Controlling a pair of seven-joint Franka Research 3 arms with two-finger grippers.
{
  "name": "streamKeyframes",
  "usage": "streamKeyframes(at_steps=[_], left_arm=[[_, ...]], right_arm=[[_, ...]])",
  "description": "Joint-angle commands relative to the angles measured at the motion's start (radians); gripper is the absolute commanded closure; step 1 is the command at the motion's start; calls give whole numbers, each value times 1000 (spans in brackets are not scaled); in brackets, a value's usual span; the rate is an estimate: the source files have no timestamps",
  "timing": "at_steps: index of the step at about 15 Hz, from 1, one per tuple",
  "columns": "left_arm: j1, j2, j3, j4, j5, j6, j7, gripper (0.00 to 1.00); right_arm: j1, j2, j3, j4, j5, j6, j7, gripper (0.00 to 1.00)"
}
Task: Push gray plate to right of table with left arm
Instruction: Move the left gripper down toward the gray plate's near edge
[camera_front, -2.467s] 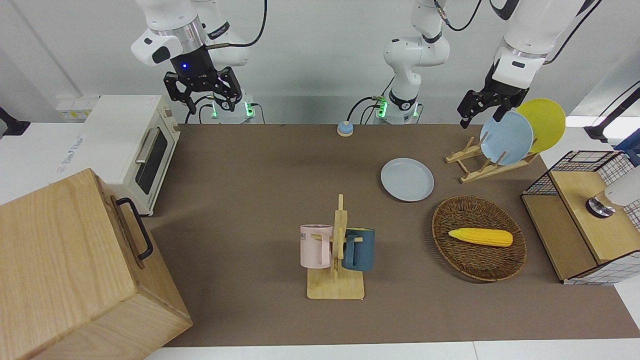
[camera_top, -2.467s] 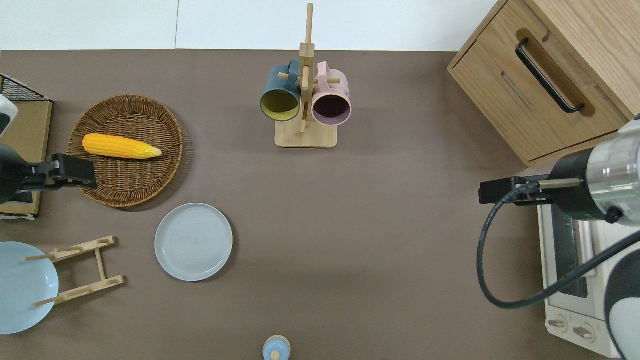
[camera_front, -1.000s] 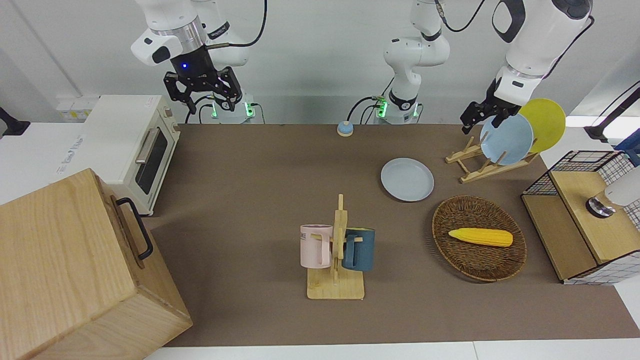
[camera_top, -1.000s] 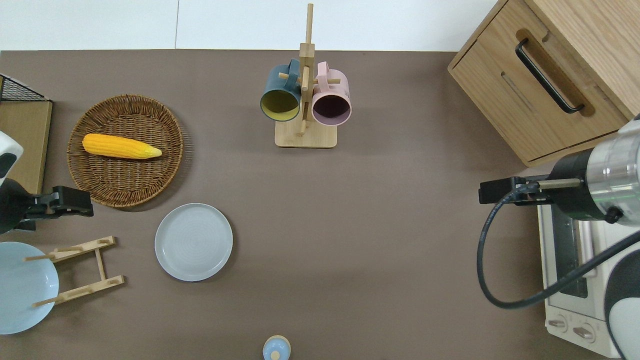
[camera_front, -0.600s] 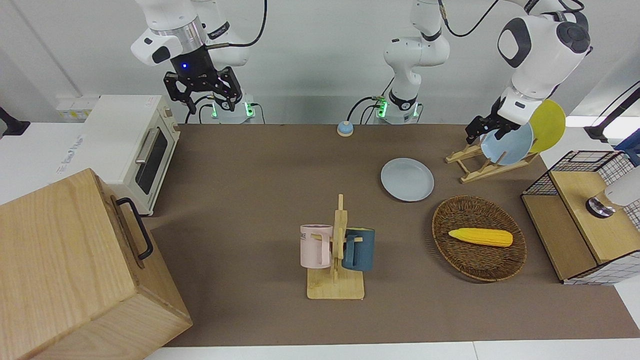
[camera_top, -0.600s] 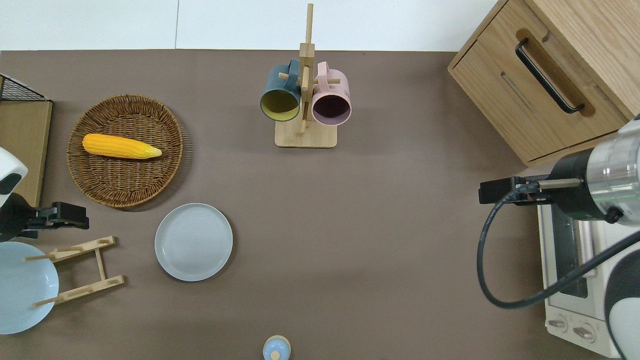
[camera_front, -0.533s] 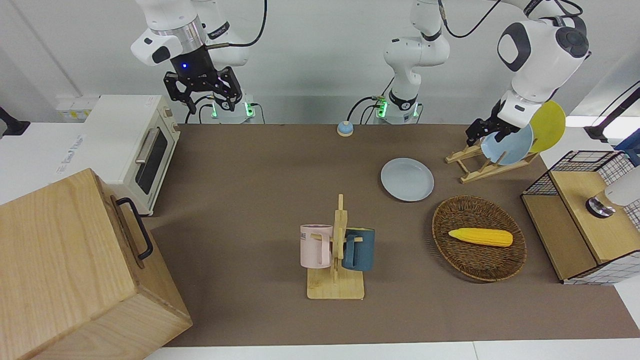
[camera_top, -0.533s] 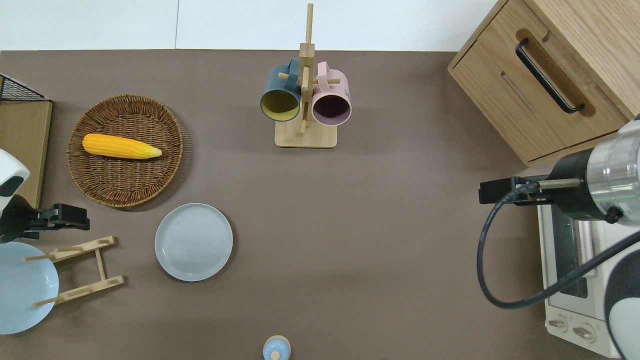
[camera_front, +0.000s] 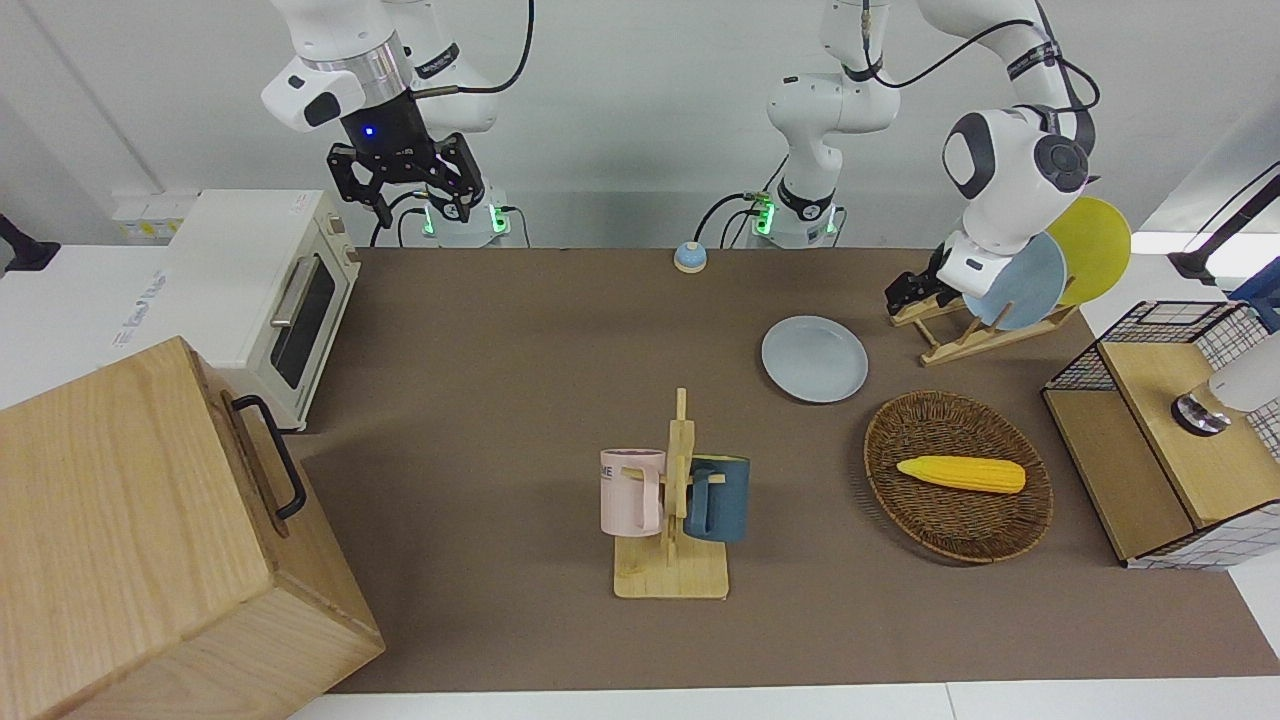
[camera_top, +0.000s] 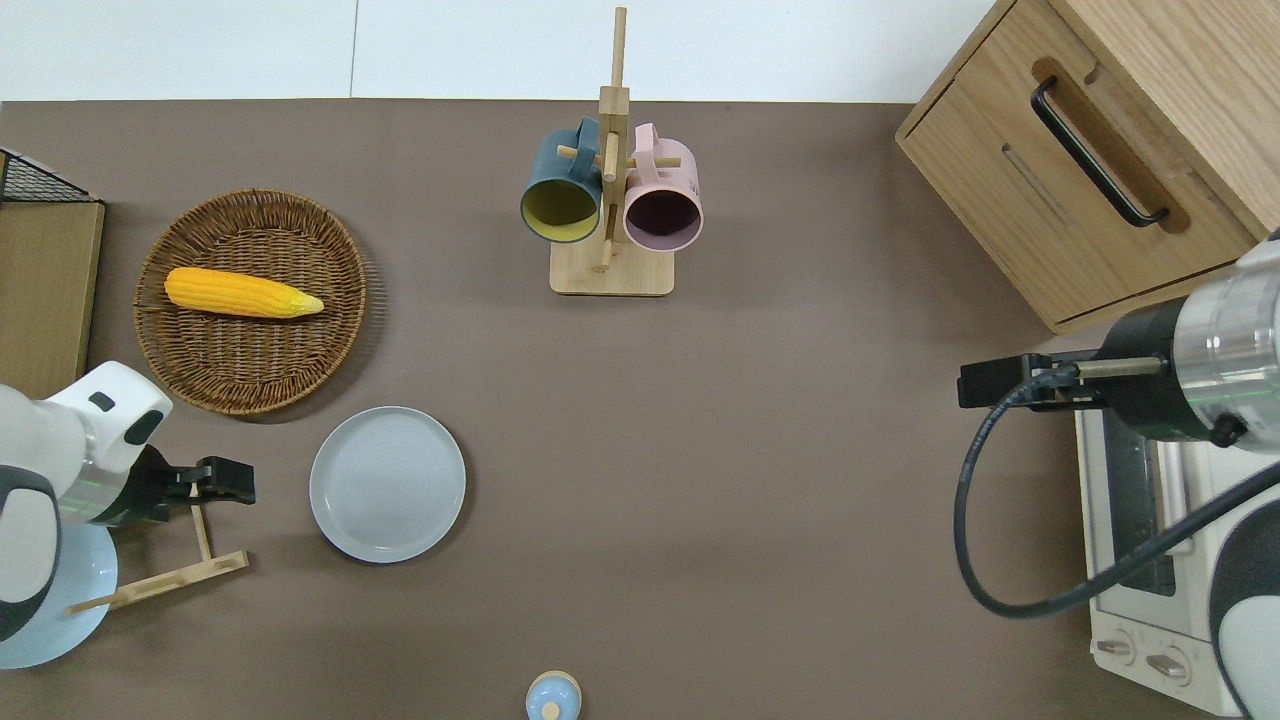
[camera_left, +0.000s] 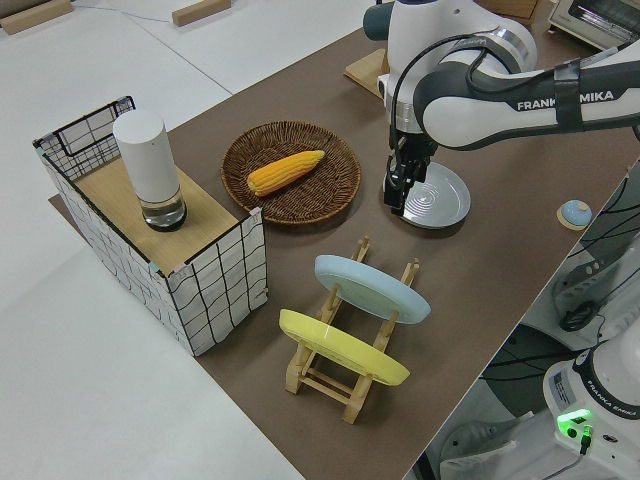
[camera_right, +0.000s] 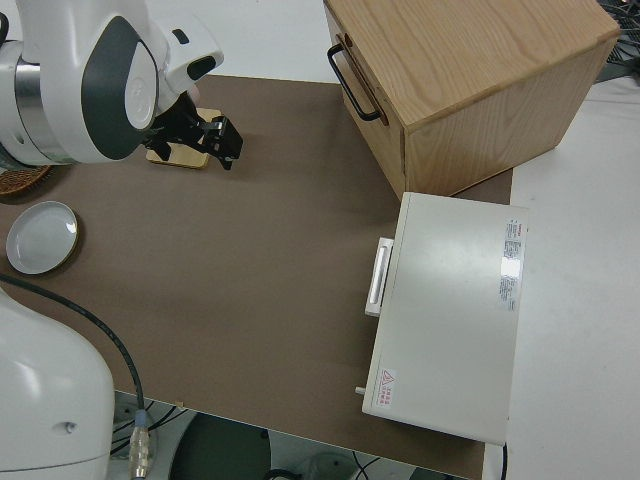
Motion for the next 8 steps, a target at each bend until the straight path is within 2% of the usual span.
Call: streamKeyframes(at_steps=[1, 3, 5, 7, 8], left_arm=[[-6, -28, -38, -158, -40, 179, -53, 59], [-3, -8, -71, -220, -55, 281, -79, 84], [-3, 13, -96, -245, -78, 332, -83, 97], [-3, 12, -101, -256, -83, 334, -94, 159], [-1, 15, -104, -262, -83, 346, -94, 230]], right_arm=[[-6, 6, 4, 14, 16, -7, 2, 5], [-6, 6, 4, 14, 16, -7, 2, 5], [-6, 6, 4, 14, 16, -7, 2, 5], [-6, 6, 4, 14, 14, -7, 2, 5], [-6, 6, 4, 14, 16, -7, 2, 5]])
